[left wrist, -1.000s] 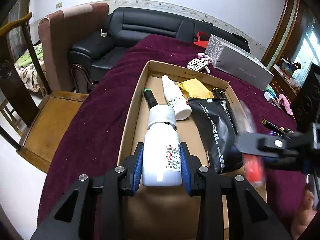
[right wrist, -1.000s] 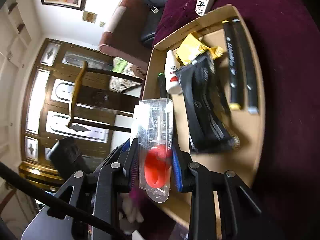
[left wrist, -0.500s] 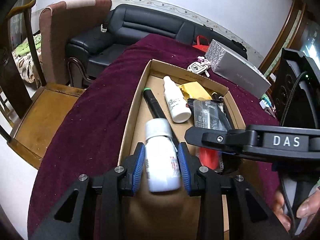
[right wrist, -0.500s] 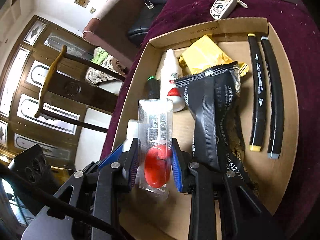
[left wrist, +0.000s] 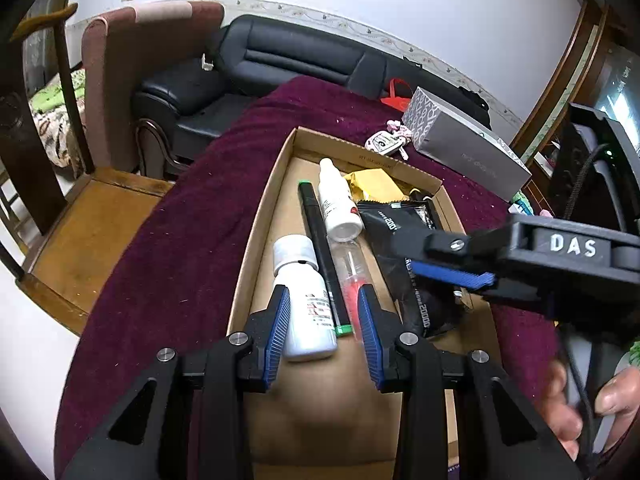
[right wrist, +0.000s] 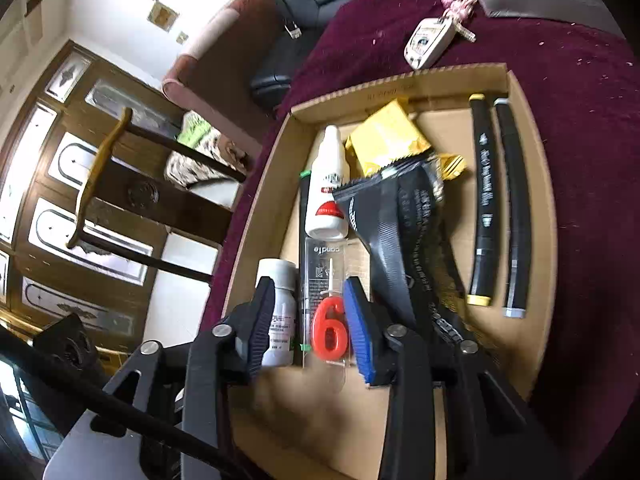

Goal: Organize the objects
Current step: 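Lower the candle box and white bottle into the tray and open both grippers, then withdraw both grippers from the tray back over the table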

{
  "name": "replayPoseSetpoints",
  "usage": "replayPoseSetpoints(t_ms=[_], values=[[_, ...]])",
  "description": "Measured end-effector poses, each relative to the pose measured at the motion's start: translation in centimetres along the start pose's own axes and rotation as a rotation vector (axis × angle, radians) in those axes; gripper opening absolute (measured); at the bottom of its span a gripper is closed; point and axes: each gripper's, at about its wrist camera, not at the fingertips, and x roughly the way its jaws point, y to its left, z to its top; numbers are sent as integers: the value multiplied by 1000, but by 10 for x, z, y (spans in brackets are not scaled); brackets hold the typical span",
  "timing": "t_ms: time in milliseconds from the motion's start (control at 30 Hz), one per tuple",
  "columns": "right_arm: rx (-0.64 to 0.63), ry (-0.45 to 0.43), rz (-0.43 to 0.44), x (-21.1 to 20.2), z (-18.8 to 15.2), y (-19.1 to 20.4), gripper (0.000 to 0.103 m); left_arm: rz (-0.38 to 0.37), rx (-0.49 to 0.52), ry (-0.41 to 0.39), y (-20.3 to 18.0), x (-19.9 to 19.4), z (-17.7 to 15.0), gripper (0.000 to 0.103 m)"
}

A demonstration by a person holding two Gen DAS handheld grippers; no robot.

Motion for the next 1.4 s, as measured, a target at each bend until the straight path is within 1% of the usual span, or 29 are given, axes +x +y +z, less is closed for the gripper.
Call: replayPoseSetpoints(t_ms=[133, 200, 267, 333, 400, 500, 567, 633, 767, 1067, 1233, 1400], values=[[-5, -52, 2, -25, -7, -1, 44, 45, 35, -39, -11, -18, -4, 38], [-7, -87, -2, -39, -13, -1, 45, 66, 58, -72, -21, -31, -7, 38], [-17, -114, -10, -50, -19, 1, 50, 76, 66, -88, -28, -38, -8, 40], [-34, -145, -31, -61, -25, 4, 52, 87, 77, -106, -36, -47, -10, 43], [-65, -172, -62, -71, -33, 8, 53, 106, 94, -121, -46, -53, -14, 43], [-132, -216, -129, -88, -49, 12, 55, 133, 124, -135, -63, -60, -19, 44], [-165, -244, -166, -99, -61, 12, 59, 142, 138, -139, -73, -64, -24, 44], [-177, -261, -179, -109, -70, 9, 60, 149, 156, -138, -83, -66, -29, 46], [-166, -290, -187, -129, -85, -5, 63, 157, 199, -137, -108, -72, -38, 47], [-89, -364, -197, -182, -108, -51, 63, 154, 302, -132, -170, -81, -54, 47], [-40, -398, -211, -210, -117, -81, 64, 139, 366, -117, -210, -73, -66, 47], [9, -428, -231, -234, -126, -111, 64, 124, 403, -87, -240, -58, -76, 47]])
